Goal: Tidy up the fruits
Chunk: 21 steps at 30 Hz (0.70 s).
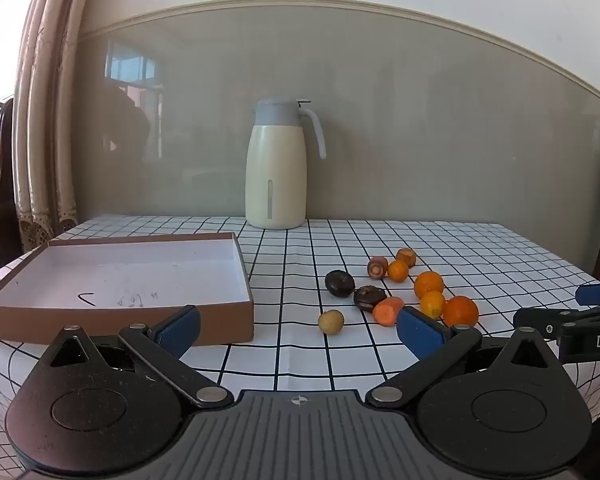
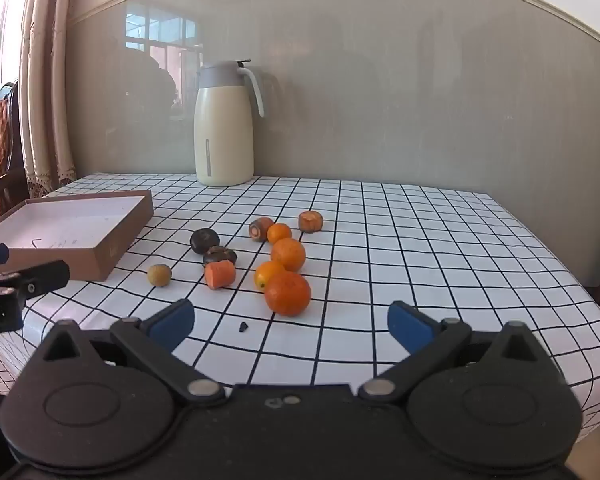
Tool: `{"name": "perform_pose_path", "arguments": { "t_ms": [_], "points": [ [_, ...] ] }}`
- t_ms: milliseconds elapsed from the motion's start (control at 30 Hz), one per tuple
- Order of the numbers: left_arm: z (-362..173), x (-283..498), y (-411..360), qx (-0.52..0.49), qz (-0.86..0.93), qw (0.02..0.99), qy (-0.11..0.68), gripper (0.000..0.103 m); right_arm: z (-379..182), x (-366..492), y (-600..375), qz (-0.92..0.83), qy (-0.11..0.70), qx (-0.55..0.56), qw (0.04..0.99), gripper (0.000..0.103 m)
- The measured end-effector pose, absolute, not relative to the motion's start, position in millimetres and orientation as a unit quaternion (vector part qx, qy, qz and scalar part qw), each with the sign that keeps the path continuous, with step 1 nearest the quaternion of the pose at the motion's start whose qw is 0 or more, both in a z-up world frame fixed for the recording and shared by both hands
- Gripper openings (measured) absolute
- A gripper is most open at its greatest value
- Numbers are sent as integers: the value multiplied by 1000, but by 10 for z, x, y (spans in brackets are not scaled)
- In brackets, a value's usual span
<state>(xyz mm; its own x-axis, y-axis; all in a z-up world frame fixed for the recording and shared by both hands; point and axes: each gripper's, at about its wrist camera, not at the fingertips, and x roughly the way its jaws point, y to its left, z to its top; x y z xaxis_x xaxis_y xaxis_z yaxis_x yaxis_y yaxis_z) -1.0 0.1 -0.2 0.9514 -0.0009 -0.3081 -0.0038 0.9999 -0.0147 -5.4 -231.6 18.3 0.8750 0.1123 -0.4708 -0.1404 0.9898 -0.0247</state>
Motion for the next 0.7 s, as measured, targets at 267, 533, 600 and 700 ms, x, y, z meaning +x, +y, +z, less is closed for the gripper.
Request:
{"name": "perform_pose_path", "arguments": {
  "t_ms": [267,533,600,700],
  "points": [
    [-12,14,13,-8,3,987,161,103,201,-63,-2337,63,242,-28,968,97],
    [10,-17,32,-9,3,987,162,103,211,-94,-2329,64,242,-31,968,97],
    [7,-13,35,-9,4,987,162,103,196,-55,-2312,65,243,-32,967,97],
    [1,-2,32,-8,4,987,162,103,185,-54,-2318,64,242,-33,967,97]
  ]
}}
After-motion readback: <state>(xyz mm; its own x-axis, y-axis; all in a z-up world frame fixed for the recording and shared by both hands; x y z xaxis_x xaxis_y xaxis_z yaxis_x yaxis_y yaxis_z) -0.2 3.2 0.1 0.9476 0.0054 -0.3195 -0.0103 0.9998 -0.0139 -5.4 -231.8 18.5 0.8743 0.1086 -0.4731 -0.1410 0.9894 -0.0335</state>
